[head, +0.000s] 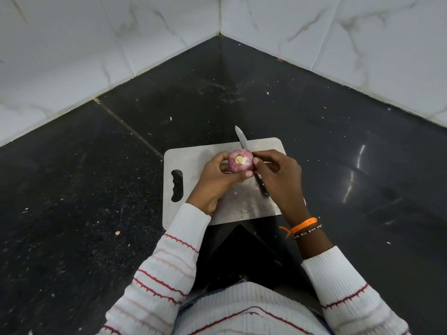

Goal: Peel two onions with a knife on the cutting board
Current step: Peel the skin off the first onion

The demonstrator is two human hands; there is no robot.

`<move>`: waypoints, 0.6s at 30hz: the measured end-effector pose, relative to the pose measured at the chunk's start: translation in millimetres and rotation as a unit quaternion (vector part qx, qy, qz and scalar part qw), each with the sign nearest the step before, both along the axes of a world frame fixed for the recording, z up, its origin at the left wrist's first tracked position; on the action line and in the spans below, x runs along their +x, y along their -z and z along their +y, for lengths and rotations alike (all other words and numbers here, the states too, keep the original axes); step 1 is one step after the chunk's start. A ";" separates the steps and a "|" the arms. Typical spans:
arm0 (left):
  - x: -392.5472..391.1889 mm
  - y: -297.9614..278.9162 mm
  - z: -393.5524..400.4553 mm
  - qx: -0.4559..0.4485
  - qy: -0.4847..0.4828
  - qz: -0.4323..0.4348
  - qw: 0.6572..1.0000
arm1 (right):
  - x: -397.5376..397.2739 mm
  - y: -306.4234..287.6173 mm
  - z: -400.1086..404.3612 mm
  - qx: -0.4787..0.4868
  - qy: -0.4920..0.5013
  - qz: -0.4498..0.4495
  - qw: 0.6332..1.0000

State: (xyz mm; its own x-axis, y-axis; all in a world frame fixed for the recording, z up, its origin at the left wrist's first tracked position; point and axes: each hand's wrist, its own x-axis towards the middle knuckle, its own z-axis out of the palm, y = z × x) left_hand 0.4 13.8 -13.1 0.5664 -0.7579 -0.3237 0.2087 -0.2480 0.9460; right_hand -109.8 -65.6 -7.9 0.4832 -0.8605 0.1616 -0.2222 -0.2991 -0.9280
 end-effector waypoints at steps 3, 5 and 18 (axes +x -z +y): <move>-2.4 -2.2 -0.7 0.018 -0.005 -0.040 0.999 | 1.1 -1.2 2.0 -0.027 0.015 0.010 0.999; -2.8 -5.0 -0.4 0.020 -0.003 -0.070 0.997 | 1.7 -2.5 2.9 -0.033 0.012 0.015 0.999; -1.3 -6.8 -5.4 0.022 0.024 -0.094 0.995 | 0.5 -0.9 -1.0 -0.028 0.037 0.015 0.999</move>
State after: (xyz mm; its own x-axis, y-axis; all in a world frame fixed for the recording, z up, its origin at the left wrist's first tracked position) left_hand -0.9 8.3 -6.3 0.5836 -0.7731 -0.2484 0.0156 -0.2951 0.9553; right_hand -109.3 -66.6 -6.9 0.4246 -0.8837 0.1968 -0.2738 -0.3325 -0.9025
